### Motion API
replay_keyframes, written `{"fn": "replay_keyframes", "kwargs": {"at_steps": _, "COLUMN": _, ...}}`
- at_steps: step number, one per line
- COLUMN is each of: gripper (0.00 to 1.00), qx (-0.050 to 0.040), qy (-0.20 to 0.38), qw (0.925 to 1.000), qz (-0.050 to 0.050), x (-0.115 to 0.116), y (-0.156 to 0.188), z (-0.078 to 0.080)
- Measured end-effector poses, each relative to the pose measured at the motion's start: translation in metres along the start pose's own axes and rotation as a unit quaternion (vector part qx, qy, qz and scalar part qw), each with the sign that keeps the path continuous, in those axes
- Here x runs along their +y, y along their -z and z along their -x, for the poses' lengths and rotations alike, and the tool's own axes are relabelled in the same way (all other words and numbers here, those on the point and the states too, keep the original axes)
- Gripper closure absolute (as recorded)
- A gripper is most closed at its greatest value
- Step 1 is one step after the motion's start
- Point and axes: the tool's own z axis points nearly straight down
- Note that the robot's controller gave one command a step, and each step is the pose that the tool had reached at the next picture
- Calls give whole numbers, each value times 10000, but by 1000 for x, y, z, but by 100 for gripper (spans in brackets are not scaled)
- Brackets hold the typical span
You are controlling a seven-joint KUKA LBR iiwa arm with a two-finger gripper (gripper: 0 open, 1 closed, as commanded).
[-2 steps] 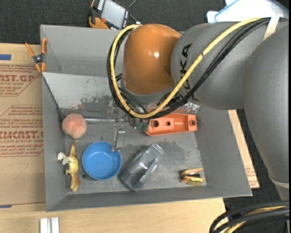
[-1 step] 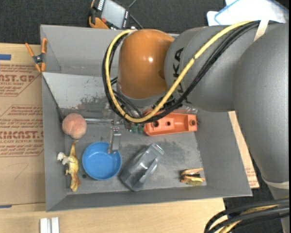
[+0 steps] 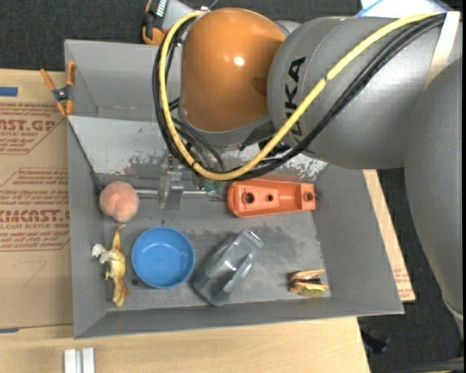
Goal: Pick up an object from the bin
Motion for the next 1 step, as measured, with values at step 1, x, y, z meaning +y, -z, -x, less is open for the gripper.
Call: {"fn": "replay_keyframes", "kwargs": {"at_steps": 1, "gripper": 100, "qx": 1, "qy": -1, "qw": 10000, "qz": -2, "x": 0, "y": 0, "z": 0}}
